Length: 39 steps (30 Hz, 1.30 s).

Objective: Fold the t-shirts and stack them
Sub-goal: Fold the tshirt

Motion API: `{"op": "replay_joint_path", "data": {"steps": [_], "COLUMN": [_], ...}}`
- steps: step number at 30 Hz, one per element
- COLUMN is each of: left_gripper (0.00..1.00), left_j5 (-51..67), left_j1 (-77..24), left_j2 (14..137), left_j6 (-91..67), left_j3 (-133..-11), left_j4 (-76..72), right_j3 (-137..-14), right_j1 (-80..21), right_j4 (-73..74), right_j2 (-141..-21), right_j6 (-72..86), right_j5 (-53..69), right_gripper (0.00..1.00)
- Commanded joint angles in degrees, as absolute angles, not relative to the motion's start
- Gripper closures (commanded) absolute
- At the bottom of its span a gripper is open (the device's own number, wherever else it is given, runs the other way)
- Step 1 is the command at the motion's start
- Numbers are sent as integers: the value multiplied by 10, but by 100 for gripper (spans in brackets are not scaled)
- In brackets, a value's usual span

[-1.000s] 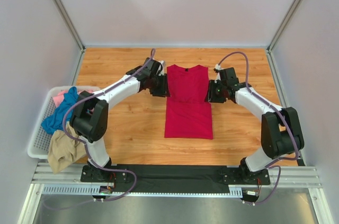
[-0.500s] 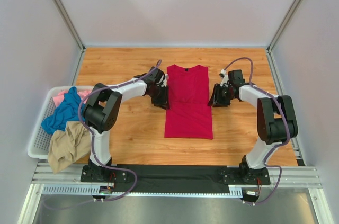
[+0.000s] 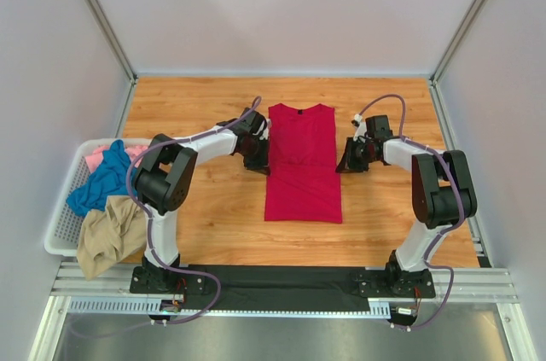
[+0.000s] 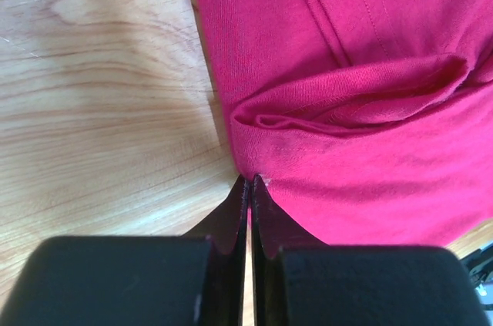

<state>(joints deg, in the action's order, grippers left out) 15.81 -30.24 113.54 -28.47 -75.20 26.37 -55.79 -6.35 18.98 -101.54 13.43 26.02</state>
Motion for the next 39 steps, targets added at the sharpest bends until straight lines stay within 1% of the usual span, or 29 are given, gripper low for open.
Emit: {"op": "replay_joint_path", "data": {"steps": [1, 3, 4, 5, 6, 7, 8, 10, 11, 13, 15, 16, 17, 24, 26, 32, 39], "left_gripper": [100, 100, 99, 93, 79, 72, 64, 61, 60, 58, 57, 56, 55, 54, 54, 54, 56], "left_j5": [126, 125, 124, 120, 113, 106, 79, 51, 26, 21, 62, 83, 124, 228, 230, 222, 195], "left_j1": [-298, -298, -298, -298, -298, -298, -298, -298, -298, -298, -300, -301, -308, -339, -347, -365, -376], "left_j2": [1127, 1128, 1126, 1117, 1111, 1104, 1090, 1071, 1051, 1025, 981, 966, 942, 910, 907, 914, 925], "left_j6": [-287, -288, -288, -288, -288, -288, -287, -283, -284, -291, -307, -313, -318, -385, -401, -413, -420], "left_j3": [-751, -755, -755, -756, -758, -758, -761, -759, -756, -733, -680, -656, -611, -475, -455, -433, -434], "left_j4": [260, 265, 270, 274, 281, 297, 309, 334, 340, 341, 319, 282, 265, 150, 122, 111, 135], "right_j3": [-556, -554, -555, -555, -555, -555, -554, -537, -529, -496, -470, -459, -434, -340, -324, -277, -260], "right_j1": [-64, -65, -65, -65, -65, -66, -66, -66, -66, -66, -65, -66, -66, -81, -89, -101, -105], "right_j4": [155, 156, 159, 168, 175, 184, 212, 239, 263, 282, 294, 297, 298, 271, 259, 229, 245], "right_j2": [-1016, -1014, -1005, -997, -988, -977, -958, -936, -912, -889, -854, -843, -834, -773, -764, -748, -722], "right_j6": [137, 141, 149, 157, 166, 176, 201, 222, 239, 253, 261, 264, 266, 306, 317, 342, 345], "right_j5": [251, 252, 252, 252, 252, 251, 242, 235, 220, 206, 214, 219, 230, 267, 274, 277, 250], "right_gripper": [91, 82, 72, 68, 64, 54, 50, 42, 41, 38, 37, 37, 37, 38, 38, 41, 43]}}
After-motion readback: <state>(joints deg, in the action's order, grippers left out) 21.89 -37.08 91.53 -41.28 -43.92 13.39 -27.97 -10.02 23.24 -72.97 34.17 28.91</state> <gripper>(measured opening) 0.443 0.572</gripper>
